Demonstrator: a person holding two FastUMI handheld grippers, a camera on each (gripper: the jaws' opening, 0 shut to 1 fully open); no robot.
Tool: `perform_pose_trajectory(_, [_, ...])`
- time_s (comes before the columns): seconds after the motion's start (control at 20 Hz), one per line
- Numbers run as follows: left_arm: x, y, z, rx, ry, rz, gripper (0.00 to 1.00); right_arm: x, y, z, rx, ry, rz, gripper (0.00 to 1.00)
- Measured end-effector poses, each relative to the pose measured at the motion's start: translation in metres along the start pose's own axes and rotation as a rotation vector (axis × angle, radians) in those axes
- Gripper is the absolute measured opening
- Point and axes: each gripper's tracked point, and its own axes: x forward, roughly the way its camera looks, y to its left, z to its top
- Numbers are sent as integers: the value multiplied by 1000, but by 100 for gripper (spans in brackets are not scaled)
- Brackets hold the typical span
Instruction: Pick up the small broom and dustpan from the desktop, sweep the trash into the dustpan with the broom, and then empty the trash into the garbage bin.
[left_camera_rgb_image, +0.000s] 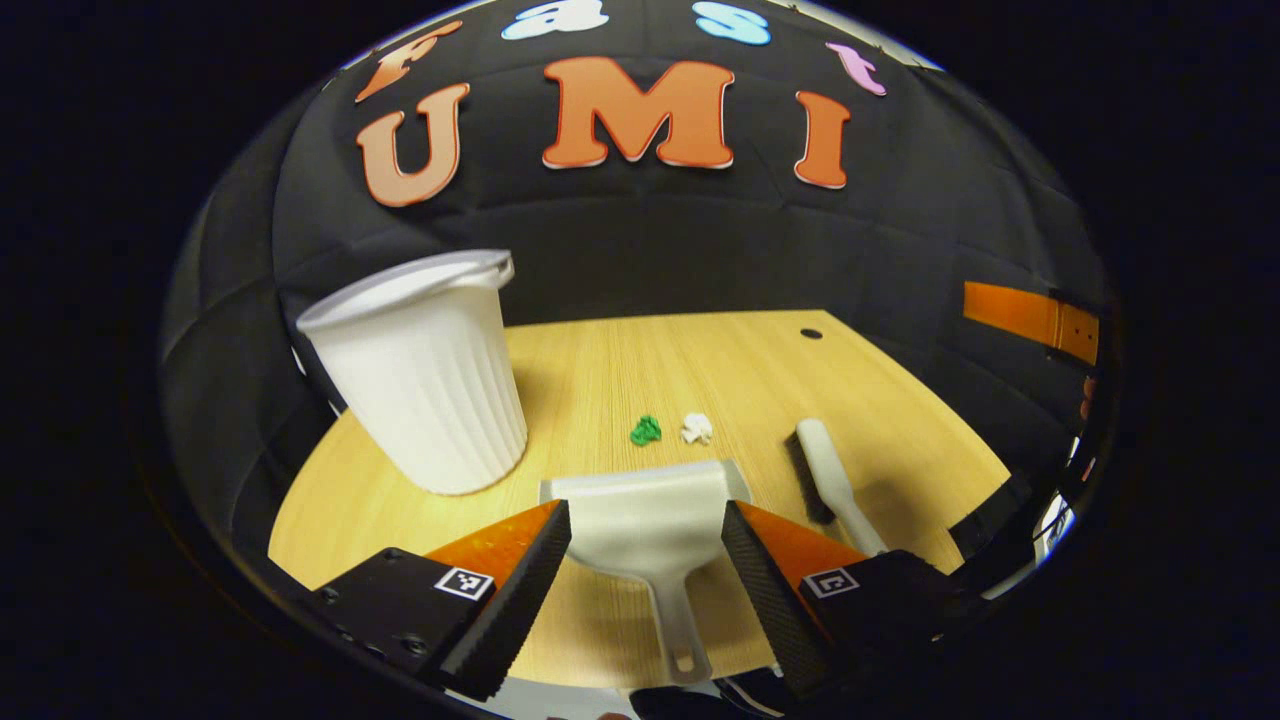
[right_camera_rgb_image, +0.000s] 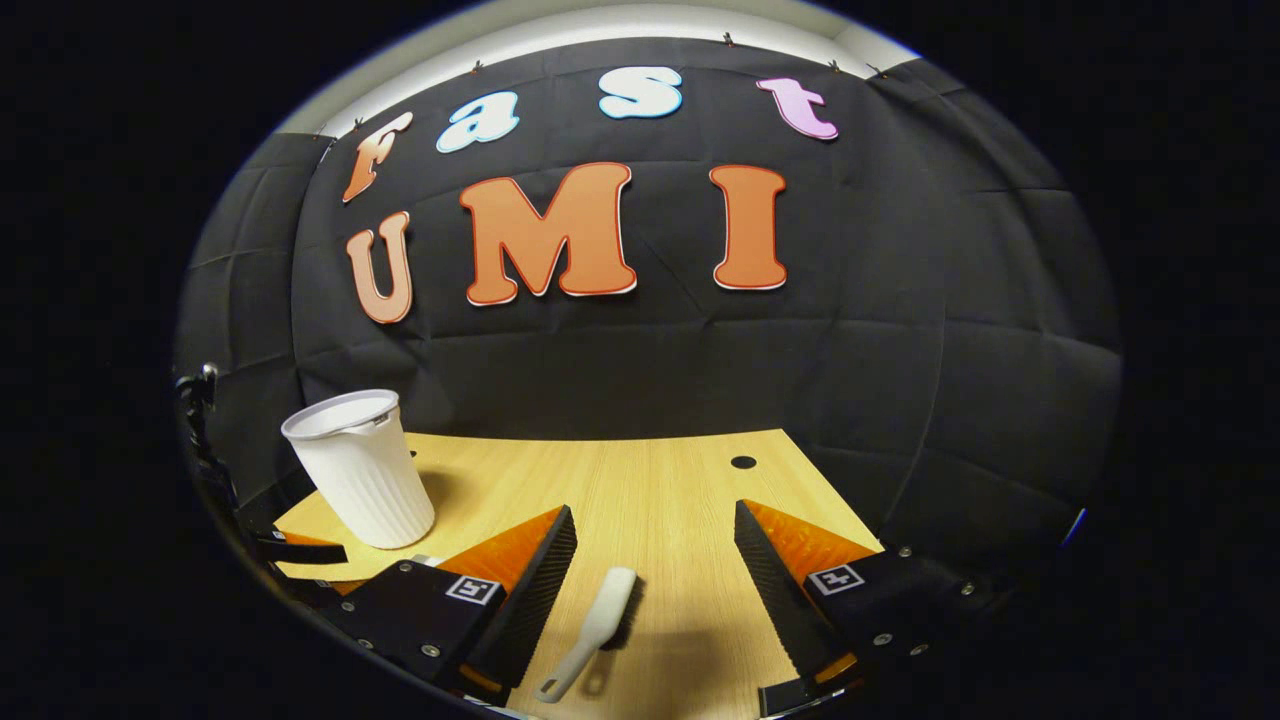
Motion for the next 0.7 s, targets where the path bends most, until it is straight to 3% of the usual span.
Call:
perform_pose_trajectory(0.25, [10, 0, -69, -71, 279, -8, 98, 2, -18, -7, 37, 12, -11, 96])
perform_pose_trajectory(0.7, [-8, 6, -88, -129, 557, -24, 100, 12, -45, -31, 55, 72, -29, 95])
